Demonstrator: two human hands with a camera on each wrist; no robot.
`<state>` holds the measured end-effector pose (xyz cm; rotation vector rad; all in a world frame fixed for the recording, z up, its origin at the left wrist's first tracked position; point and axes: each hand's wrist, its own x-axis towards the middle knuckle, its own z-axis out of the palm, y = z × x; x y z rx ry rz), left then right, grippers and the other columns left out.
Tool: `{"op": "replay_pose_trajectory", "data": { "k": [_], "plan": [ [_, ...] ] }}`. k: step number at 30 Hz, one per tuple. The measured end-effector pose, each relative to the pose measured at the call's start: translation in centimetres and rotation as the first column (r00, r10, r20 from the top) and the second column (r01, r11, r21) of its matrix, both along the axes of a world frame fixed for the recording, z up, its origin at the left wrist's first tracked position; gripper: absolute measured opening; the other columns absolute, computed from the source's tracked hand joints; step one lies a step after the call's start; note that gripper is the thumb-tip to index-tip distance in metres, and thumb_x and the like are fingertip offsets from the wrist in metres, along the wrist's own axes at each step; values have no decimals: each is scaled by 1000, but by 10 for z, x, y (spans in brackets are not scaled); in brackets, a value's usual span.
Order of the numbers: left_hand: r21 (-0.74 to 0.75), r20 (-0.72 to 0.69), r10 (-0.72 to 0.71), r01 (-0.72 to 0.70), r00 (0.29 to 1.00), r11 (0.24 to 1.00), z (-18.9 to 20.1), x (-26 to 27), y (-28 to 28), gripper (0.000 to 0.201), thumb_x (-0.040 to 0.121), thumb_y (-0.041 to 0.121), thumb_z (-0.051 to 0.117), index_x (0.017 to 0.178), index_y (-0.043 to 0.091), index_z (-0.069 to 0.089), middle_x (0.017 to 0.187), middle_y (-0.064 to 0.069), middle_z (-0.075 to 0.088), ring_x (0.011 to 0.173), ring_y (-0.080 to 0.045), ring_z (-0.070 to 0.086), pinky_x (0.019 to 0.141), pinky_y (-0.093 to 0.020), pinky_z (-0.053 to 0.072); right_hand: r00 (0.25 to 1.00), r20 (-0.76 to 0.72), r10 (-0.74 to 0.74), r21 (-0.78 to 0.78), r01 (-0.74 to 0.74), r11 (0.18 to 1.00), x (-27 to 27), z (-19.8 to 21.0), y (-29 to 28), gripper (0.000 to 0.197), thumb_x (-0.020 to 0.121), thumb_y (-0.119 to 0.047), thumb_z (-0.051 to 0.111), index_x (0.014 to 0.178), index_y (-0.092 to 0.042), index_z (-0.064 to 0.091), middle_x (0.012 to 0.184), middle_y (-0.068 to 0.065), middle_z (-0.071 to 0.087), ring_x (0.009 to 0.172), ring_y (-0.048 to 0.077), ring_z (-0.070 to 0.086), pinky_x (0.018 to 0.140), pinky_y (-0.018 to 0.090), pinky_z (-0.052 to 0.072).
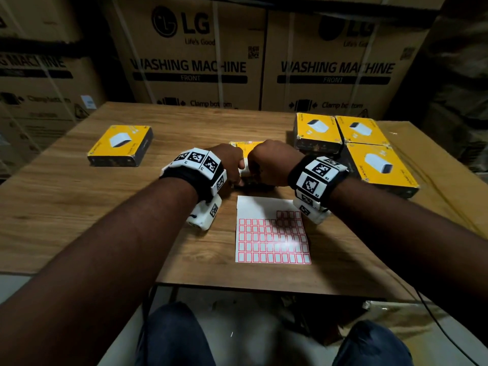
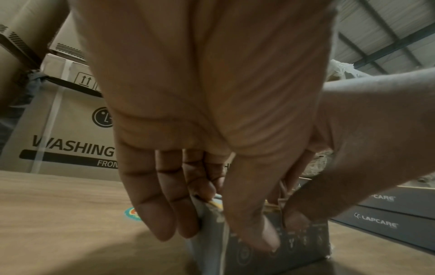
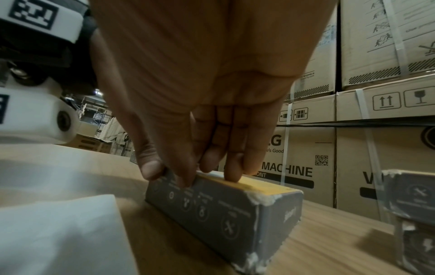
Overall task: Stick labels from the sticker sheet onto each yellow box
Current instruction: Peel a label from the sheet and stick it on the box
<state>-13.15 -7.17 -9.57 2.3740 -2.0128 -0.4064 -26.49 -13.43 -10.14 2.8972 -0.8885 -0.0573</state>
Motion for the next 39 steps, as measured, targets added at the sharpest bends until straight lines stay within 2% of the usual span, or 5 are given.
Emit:
{"op": "replay_pose_trajectory", "data": {
  "k": [20,24,27,32,39],
  "plan": [
    [47,-11,-28,28,1000,998,-10,16,-22,49,66,38,87,101,27,55,100,5,60,92,-16,58,81,-26,47,980,195,-33,86,17,996,-14,-16,-19,35,72,-51,75,87,-22,65,83,-1,64,76,21,57,64,30,45],
    [14,-3,-32,32,999,999,-13,14,-20,52,69,57,79,102,24,55,92,8,55,85,-13,53,68,-24,39,989,145,-19,127,0,992,-14,-11,-23,33,70,-40,80,90,-20,63,86,-2,61,77,19,54,65,27,40],
    [-17,80,-50,52,996,999,-18,7,-19,64,69,75,66,103,22,53,95,6,51,88,-17,51,75,-30,43,992,123,-21,179,-2,984,-14,-13,-30,29,70,-30,80,90,-22,60,87,-4,59,80,19,56,67,26,40],
    [-44,132,-57,64,990,997,-25,4,-23,76,67,80,60,109,17,54,108,-2,59,93,-21,56,80,-36,49,987,144,-74,302,27,953,-17,-18,-40,40,67,-23,84,95,-23,54,89,-7,55,81,15,52,68,26,40],
    [7,196,-28,27,980,1000,-23,0,-31,72,70,74,64,111,15,59,113,-7,62,101,-26,59,83,-35,51,931,308,-195,657,-60,751,-23,-28,-51,49,56,-5,91,83,-23,55,84,-6,60,76,11,53,72,30,50]
  ]
}}
